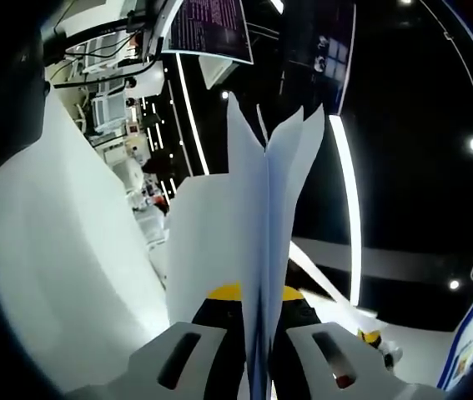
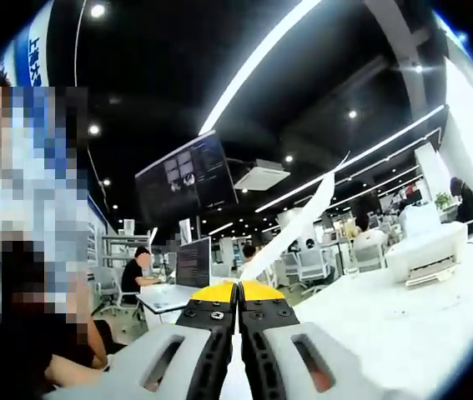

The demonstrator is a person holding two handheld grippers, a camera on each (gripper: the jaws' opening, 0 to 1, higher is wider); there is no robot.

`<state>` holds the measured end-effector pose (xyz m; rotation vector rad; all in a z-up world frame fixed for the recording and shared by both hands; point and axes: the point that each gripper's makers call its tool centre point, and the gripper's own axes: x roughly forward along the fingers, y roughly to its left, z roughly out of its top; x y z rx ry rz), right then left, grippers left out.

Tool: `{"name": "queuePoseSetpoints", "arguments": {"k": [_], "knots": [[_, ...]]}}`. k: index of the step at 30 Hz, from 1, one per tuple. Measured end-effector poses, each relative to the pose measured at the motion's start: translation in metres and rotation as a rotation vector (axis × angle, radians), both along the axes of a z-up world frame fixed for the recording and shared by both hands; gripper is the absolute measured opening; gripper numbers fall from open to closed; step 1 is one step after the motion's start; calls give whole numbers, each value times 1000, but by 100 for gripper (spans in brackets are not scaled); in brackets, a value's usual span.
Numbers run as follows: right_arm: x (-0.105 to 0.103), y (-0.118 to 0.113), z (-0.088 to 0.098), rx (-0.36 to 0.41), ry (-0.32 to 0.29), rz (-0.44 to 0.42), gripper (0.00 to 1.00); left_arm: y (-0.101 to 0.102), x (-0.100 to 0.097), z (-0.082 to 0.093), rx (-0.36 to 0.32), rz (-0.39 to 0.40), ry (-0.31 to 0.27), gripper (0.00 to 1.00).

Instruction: Organize the stack of printing papers by aligning and flattening the scattered papers on the table

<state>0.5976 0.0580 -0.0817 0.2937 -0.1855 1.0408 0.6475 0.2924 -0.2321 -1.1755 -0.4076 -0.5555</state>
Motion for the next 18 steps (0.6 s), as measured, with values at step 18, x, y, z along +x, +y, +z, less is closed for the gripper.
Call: {"name": "queuePoseSetpoints", "arguments": {"k": [18], "knots": [[-22, 16, 8, -27, -24, 93, 0, -1, -1, 0, -2, -1, -2, 8]]}}
